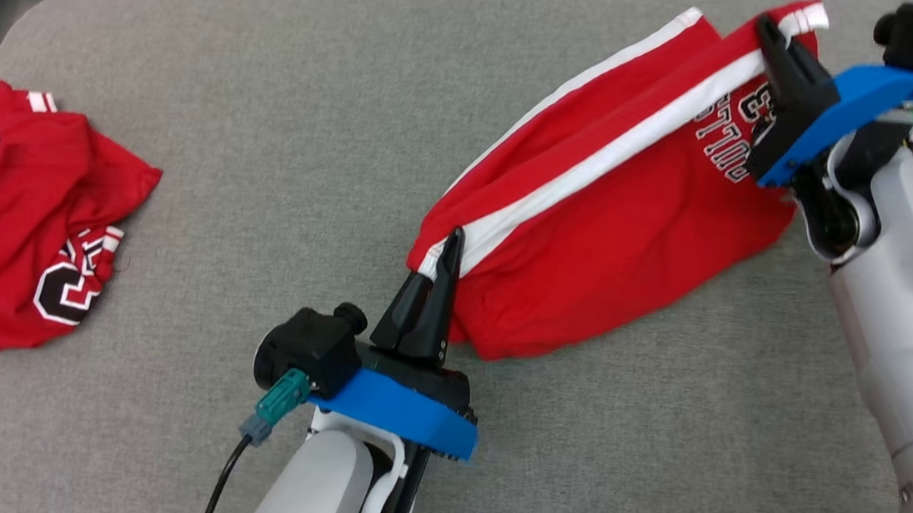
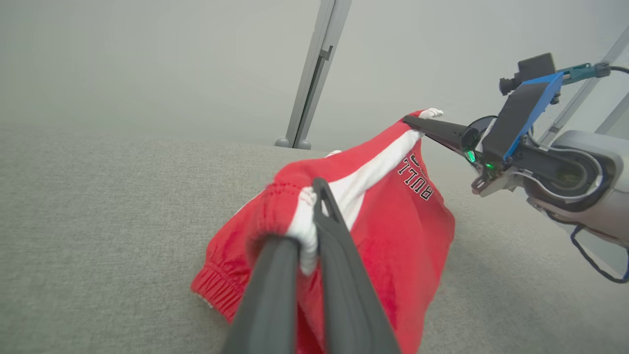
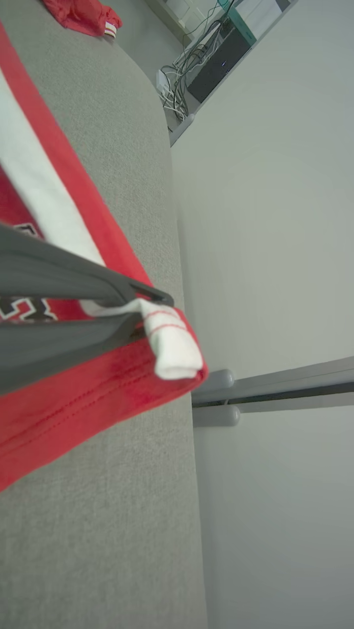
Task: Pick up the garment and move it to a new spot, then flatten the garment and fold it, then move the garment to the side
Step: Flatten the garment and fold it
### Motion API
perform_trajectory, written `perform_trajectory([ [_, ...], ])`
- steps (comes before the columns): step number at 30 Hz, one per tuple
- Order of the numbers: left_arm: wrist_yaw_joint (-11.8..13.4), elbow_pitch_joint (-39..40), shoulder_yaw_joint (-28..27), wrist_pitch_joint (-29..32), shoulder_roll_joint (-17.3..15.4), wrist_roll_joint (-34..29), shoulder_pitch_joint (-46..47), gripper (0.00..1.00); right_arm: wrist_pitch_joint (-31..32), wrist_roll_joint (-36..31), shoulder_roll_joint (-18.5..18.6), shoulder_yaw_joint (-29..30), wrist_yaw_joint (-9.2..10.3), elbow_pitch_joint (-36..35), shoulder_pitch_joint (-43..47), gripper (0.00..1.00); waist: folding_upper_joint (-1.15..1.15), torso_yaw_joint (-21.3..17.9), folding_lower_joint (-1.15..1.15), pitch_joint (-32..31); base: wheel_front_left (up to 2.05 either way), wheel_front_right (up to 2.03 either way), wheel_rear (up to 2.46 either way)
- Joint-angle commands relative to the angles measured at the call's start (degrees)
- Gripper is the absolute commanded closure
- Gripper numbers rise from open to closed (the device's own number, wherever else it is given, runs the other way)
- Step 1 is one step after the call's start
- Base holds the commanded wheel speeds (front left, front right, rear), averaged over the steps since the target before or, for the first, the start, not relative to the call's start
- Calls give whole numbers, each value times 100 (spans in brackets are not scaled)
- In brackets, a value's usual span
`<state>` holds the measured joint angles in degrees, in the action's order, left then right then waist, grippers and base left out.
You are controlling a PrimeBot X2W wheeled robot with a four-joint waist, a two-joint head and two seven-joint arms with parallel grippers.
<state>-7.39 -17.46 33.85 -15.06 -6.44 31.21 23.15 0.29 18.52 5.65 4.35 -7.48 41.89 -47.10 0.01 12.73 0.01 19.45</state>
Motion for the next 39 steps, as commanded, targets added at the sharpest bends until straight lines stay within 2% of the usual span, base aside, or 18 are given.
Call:
perform_trajectory([
  [1,-12,-36,-27,-18,22,25,141,100,-46,-88,45,19,-3,178,-232,100,-1,140,-1,155,0,0,0],
  [11,-12,-480,89,-17,222,166,662,100,-297,-661,215,26,-2,1533,-1303,100,-1,386,-1,512,0,0,0],
  [12,-12,-539,82,-17,238,220,704,98,-302,-730,221,34,-2,1664,-1377,69,-1,392,-1,538,0,0,0],
  [13,-12,-582,71,-17,251,238,764,53,-321,-779,214,47,-3,1783,-1448,7,-1,397,-1,555,0,0,0],
  [14,-12,-626,76,-17,264,232,814,0,-360,-820,213,71,-3,1882,-1518,0,-1,400,-1,566,0,0,0],
  [22,-12,-747,-78,-17,317,137,654,0,-729,-1018,279,-31,-3,2449,-1638,0,-1,342,-1,447,0,0,0],
  [30,-12,-574,-317,-17,216,-159,123,0,-967,-1054,771,-350,-3,2744,-1324,0,-1,442,-1,204,0,0,0],
  [35,-12,-326,-712,-17,122,-401,-206,0,-928,-1087,1089,-586,-3,2881,-1111,0,-1,577,-1,74,0,0,0],
  [39,-12,-126,-1253,-17,102,-643,-428,0,-810,-1063,1220,-795,-3,2949,-1010,0,-1,642,-1,42,0,0,0],
])
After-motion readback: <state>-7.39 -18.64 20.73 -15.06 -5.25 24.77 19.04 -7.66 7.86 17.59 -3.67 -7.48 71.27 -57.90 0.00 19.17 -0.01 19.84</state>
